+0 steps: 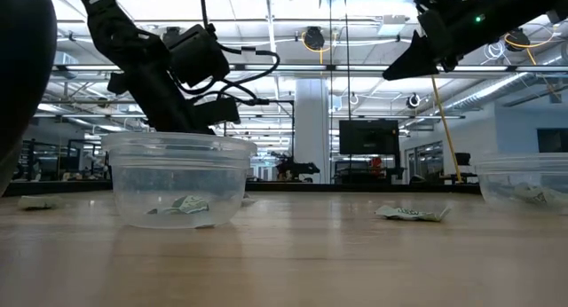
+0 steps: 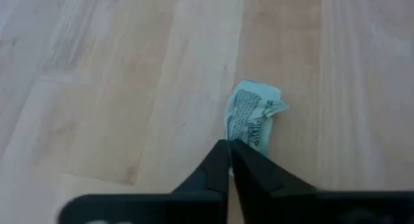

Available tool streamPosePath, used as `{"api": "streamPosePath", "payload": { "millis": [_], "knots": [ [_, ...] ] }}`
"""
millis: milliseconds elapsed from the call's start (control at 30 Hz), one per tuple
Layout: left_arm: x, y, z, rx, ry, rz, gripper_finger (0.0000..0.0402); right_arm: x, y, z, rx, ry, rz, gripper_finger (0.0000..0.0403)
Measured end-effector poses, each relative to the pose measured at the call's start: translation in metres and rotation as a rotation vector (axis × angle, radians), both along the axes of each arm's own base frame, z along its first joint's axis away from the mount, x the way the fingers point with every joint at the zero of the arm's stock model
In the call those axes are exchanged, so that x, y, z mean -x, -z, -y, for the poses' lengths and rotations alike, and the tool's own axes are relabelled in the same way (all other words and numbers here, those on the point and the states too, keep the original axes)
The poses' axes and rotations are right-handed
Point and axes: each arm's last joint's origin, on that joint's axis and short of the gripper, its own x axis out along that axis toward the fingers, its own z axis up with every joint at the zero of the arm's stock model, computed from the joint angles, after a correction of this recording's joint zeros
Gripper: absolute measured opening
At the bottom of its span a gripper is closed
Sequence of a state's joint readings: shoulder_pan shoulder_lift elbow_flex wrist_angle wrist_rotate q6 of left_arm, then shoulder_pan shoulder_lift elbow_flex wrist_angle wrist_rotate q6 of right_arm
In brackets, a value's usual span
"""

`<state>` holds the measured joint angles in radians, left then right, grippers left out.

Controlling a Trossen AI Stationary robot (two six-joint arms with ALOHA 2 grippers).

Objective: Pick and place Stevia / Truvia into bins
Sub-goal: Put the white stevia packet into the left transparent container

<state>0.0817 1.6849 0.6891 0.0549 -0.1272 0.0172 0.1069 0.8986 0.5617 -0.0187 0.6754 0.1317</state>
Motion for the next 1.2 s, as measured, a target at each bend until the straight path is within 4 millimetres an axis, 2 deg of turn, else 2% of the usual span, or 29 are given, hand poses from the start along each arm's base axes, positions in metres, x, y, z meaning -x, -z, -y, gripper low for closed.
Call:
{"api": "streamPosePath", "payload": {
  "millis": [100, 200, 367, 533, 667, 767, 1000, 1200],
  "knots": [
    [-0.001, -0.003, 0.002, -0.001, 0.020, 0.004, 0.0010, 0.000, 0.000, 0.001, 0.011, 0.003, -0.008, 0.0086],
    [0.001, -0.014, 0.011, 0.049, 0.110, 0.037, 0.0005, 0.000, 0.000, 0.003, 0.013, 0.009, -0.009, 0.0086],
    [0.008, -0.056, 0.036, 0.098, 0.216, 0.187, 0.0004, 0.000, 0.000, 0.003, 0.017, 0.009, -0.011, 0.0086],
    [0.023, -0.091, 0.075, 0.193, 0.377, 0.317, 0.0003, -0.001, -0.002, 0.003, 0.023, 0.006, 0.005, 0.0086],
    [0.032, -0.088, 0.103, 0.243, 0.427, 0.270, 0.0003, -0.002, -0.006, 0.003, 0.030, 0.002, 0.041, 0.0086],
    [0.032, -0.076, 0.115, 0.240, 0.388, 0.216, 0.0002, -0.003, -0.007, 0.003, 0.029, 0.002, 0.058, 0.0086],
    [0.023, -0.049, 0.122, 0.254, 0.346, 0.147, 0.0003, -0.005, -0.013, 0.003, 0.042, -0.005, 0.110, 0.0086],
    [0.017, -0.048, 0.119, 0.261, 0.331, 0.168, 0.0006, -0.006, -0.018, 0.002, 0.097, -0.021, 0.126, 0.0086]
  ]
}}
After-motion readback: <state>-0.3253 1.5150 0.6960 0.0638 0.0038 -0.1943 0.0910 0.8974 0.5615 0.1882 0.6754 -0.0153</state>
